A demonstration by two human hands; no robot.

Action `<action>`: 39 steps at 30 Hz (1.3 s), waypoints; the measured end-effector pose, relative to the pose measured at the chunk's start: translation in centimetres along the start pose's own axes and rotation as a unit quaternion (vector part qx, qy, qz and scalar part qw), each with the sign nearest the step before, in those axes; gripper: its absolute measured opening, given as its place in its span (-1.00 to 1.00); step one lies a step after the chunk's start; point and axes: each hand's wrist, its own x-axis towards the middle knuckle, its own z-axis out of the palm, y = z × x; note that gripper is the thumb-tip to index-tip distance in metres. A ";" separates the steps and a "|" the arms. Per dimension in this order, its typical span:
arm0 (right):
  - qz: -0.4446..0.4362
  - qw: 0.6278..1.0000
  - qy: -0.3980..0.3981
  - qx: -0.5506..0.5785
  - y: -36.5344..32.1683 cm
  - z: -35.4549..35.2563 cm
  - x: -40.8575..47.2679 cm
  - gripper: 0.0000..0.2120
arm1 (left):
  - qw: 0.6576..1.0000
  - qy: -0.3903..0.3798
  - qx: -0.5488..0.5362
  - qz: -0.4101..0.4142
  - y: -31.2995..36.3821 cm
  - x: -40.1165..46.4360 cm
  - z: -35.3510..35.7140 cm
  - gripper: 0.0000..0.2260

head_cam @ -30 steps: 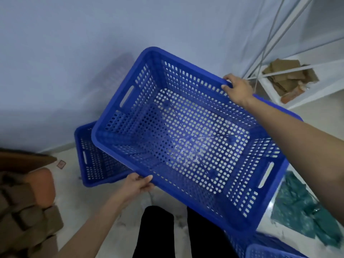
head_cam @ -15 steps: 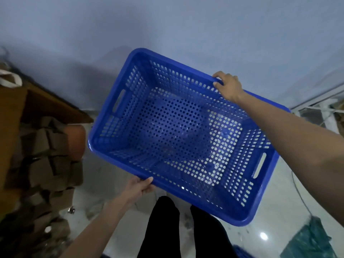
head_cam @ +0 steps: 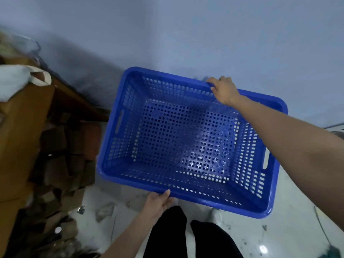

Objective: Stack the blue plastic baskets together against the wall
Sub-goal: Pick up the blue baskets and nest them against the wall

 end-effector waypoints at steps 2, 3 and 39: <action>-0.011 1.000 -0.005 -0.022 -0.6 0.4 1.7 -0.62 | 1.000 0.007 -0.025 -0.008 0.4 0.9 0.2 -0.91; -0.016 0.999 -0.012 -0.030 -0.8 0.6 2.6 -0.62 | 0.999 0.007 -0.041 -0.011 0.6 1.4 0.3 -0.90; 0.373 0.893 0.033 0.250 18.7 14.9 -16.3 -0.66 | 0.702 0.332 0.577 0.252 22.9 11.7 -1.8 -0.69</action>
